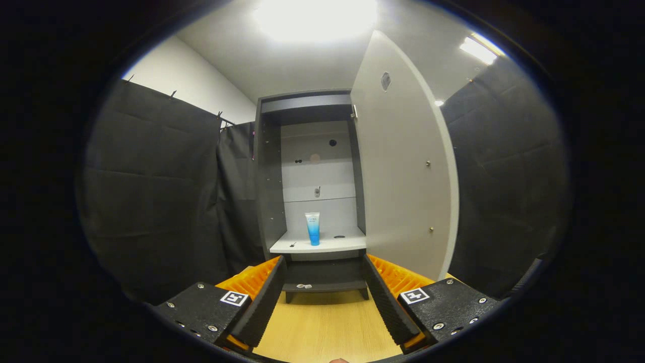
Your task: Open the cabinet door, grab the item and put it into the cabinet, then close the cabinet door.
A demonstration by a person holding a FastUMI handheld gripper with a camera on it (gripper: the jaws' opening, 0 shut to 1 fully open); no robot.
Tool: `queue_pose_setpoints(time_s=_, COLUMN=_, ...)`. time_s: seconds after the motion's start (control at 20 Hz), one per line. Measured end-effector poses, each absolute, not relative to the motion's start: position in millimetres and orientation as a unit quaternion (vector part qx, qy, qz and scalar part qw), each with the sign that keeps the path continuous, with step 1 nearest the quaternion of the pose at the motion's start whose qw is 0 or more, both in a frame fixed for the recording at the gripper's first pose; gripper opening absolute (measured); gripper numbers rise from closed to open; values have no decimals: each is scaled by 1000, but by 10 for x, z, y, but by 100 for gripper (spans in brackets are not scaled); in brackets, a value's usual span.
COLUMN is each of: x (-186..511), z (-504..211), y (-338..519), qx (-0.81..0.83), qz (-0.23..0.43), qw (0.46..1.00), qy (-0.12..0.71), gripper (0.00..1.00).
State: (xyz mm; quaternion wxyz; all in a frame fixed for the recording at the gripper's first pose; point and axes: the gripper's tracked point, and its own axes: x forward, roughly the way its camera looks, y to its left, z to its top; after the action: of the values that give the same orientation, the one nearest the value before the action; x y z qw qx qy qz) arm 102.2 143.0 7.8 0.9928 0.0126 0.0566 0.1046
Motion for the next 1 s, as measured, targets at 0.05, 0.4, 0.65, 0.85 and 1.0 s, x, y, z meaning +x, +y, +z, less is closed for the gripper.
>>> queue_pose_setpoints(time_s=0.05, x=1003, z=111, y=1349, qx=16, qz=100, qw=993, qy=55, gripper=94)
queue_pose_setpoints(time_s=0.4, x=948, z=268, y=623, qx=21, qz=38, qw=998, qy=39, gripper=93)
queue_pose_setpoints(time_s=0.65, x=1008, z=423, y=-18, qx=15, qz=-40, qw=999, qy=24, gripper=93)
queue_pose_setpoints(time_s=0.85, x=1163, z=556, y=-468, qx=21, qz=-98, qw=995, qy=13, gripper=93)
queue_pose_setpoints(time_s=1.0, x=1360, z=621, y=-733, qx=28, qz=-135, qw=990, qy=10, gripper=93)
